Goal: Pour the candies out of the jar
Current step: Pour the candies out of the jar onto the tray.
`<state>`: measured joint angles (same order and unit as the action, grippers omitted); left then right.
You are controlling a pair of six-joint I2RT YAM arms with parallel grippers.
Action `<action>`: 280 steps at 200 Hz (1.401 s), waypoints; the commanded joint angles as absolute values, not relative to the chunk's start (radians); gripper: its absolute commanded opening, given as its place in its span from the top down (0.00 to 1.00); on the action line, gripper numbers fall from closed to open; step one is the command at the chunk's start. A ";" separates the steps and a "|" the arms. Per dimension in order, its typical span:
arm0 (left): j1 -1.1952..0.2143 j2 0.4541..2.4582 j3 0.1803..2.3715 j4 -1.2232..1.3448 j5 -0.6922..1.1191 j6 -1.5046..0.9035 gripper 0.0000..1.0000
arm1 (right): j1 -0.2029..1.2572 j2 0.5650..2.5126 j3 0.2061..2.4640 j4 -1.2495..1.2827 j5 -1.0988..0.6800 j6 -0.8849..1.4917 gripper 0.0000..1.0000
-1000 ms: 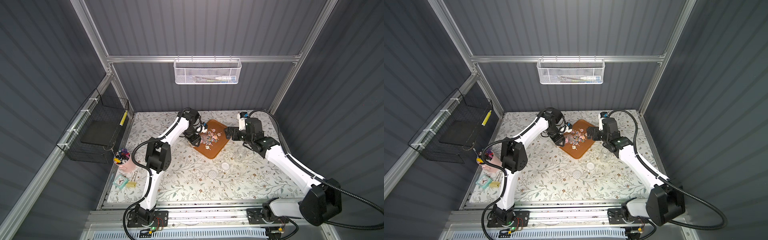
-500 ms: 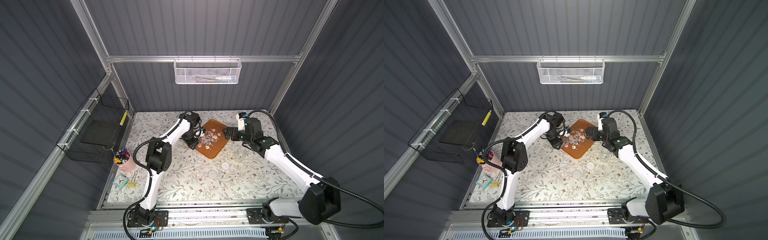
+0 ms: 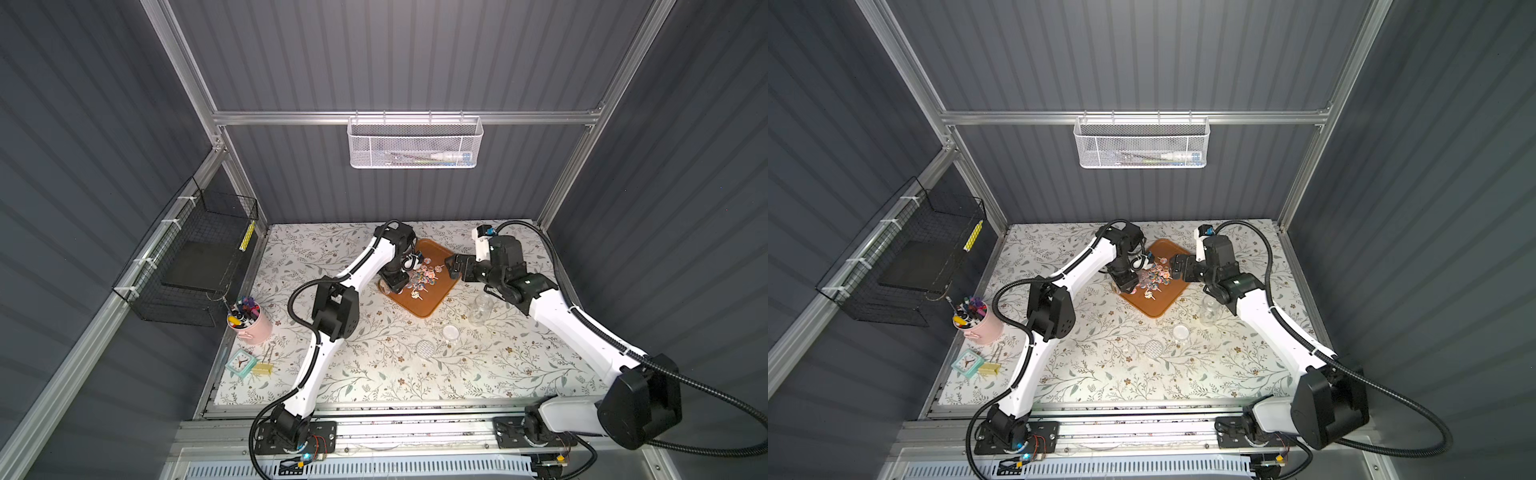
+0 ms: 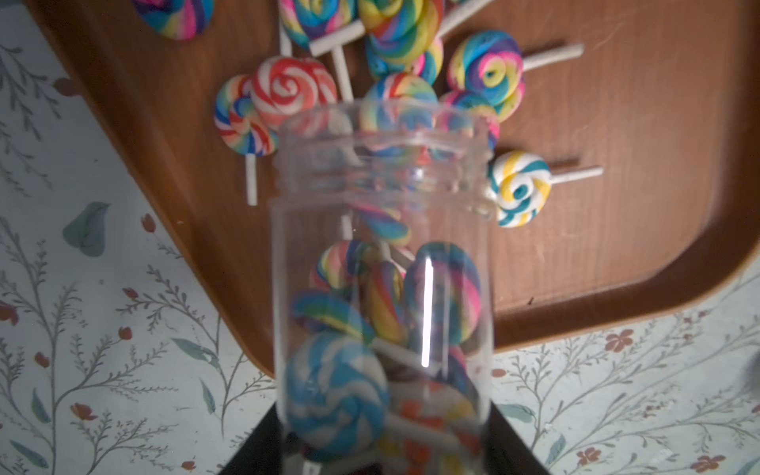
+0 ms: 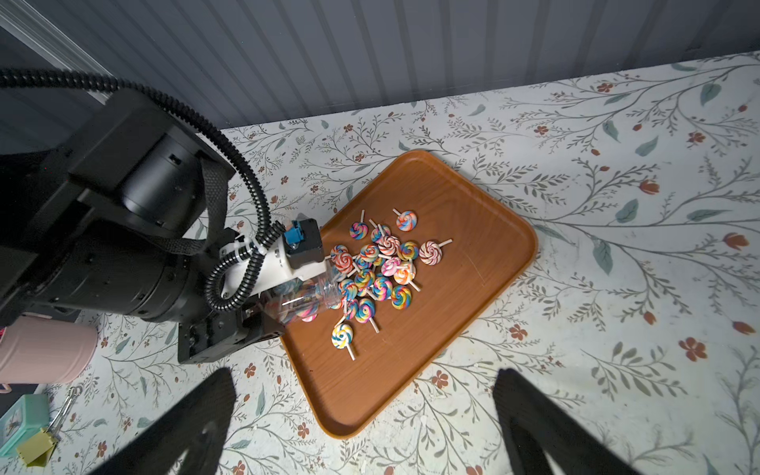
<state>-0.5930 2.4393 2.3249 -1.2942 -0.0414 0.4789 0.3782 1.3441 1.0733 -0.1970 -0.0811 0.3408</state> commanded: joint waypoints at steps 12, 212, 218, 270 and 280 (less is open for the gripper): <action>-0.603 2.263 2.168 -1.307 -0.002 0.482 1.00 | 0.374 1.332 1.063 -0.190 -0.101 0.354 0.01; -0.696 2.380 2.308 -1.434 -0.483 0.513 1.00 | 0.374 1.341 1.074 -0.202 -0.158 0.347 0.01; -0.706 2.389 2.301 -1.426 -0.545 0.532 1.00 | 0.374 1.342 1.077 -0.205 -0.160 0.344 0.01; -0.717 2.413 2.351 -1.296 -0.623 0.671 1.00 | 0.374 1.335 1.076 -0.204 -0.161 0.350 0.01; -0.720 2.416 2.366 -1.275 -0.617 0.706 1.00 | 0.374 1.336 1.074 -0.201 -0.162 0.353 0.01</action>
<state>-0.7170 2.4180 2.3199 -1.3426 -0.5617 0.5816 0.3782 1.3361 1.0576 -0.1997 -0.1535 0.3557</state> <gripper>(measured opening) 0.565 0.990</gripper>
